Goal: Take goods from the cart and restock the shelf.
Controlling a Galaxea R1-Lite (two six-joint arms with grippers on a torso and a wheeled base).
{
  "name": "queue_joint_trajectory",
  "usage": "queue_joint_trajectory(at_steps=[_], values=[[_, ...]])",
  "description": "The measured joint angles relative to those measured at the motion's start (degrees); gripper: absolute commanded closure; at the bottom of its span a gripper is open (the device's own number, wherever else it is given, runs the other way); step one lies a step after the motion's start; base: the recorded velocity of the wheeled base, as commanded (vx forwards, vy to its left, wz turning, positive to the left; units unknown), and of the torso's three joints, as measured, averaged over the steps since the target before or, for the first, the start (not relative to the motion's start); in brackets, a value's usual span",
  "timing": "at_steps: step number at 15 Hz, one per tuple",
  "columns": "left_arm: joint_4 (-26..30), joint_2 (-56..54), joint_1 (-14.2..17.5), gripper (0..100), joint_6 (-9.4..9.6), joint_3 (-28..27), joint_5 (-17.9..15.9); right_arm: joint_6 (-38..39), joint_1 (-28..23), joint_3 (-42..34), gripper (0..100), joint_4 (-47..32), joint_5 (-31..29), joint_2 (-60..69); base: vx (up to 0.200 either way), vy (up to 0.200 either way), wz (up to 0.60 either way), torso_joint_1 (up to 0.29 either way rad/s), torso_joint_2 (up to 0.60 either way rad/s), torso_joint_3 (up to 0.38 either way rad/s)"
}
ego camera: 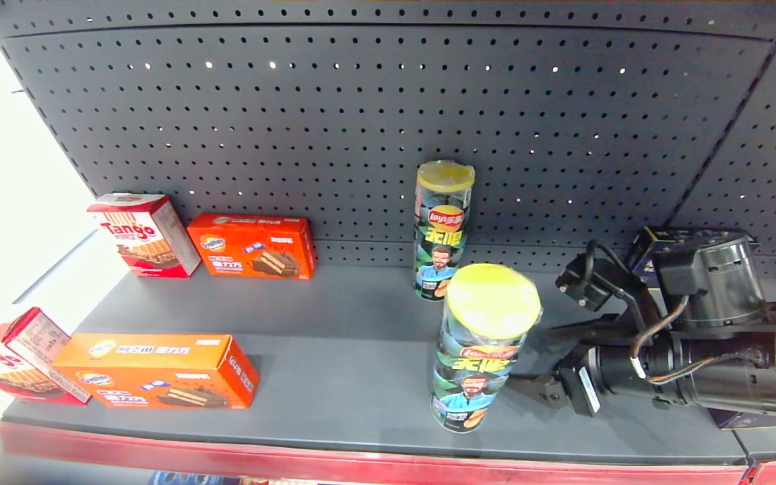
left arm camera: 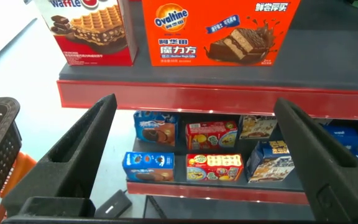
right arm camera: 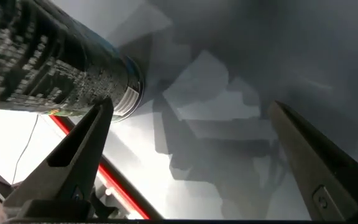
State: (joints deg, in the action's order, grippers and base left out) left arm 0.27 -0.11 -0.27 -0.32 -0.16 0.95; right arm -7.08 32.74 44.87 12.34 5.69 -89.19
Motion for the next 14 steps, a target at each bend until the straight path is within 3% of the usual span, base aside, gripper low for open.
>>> queue_joint_trajectory(at_steps=[14], values=[[0.0,0.0,0.0,0,0.0,0.0,-0.1,0.0,2.5,0.9,0,1.3,0.0,-2.7,0.0,0.0,0.0,0.0,0.0,0.0]])
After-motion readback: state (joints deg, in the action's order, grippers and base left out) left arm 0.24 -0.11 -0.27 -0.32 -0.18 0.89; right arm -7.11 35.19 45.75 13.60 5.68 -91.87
